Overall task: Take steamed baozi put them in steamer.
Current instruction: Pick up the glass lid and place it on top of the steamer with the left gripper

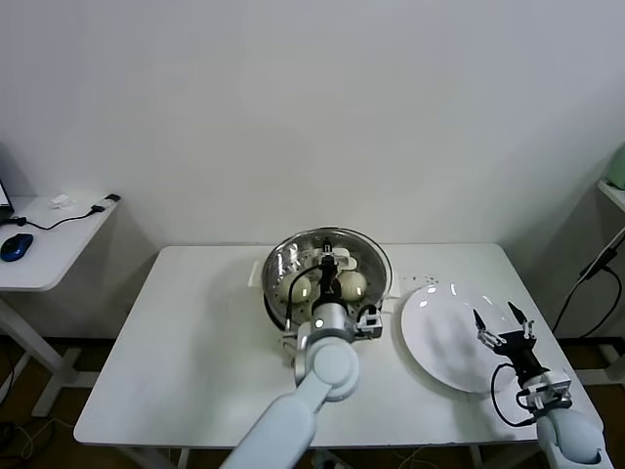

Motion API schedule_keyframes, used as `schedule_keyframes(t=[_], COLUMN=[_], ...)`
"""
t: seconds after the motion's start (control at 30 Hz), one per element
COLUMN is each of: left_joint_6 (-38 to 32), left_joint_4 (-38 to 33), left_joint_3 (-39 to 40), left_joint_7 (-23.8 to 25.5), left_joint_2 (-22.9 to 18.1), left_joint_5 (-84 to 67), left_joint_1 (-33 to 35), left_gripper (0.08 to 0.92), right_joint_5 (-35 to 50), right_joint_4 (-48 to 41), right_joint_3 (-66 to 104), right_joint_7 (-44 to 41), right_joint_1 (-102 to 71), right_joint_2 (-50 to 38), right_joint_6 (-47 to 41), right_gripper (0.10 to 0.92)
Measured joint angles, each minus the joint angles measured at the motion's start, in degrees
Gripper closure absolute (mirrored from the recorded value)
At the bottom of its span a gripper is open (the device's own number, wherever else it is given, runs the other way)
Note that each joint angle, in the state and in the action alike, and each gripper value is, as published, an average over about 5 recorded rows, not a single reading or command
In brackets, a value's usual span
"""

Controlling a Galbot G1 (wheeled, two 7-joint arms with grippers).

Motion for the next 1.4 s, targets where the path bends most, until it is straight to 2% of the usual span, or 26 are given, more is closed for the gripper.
schedule_keyframes(t=[0.87,0.97,1.4], left_joint_6=[-0.02,0.0,0.04], left_joint_4=[2.59,2.18,-3.8], left_joint_3=[-1.67,-1.61,-0.22], left_joint_7=[-0.91,-0.42,2.66], left_joint_2=[-0.21,0.05,2.38], left_joint_5=[-0.15,-0.01,-0.18], left_joint_1=[0.24,0.5,2.44], left_gripper=[0.837,0.775,0.395], right_joint_5=[-1.05,-1.07,-1.24], right_joint_4=[-0.42,-0.48,-0.67], right_joint_3=[0.94,1.15,1.51], right_joint_7=[-0.54,-0.63,-0.89], right_joint_1=[-0.3,-0.31,-0.11], right_joint_2=[0.69,0.62,0.69], right_joint_6=[0.62,0.62,-0.04], right_gripper=[0.203,0.203,0.203])
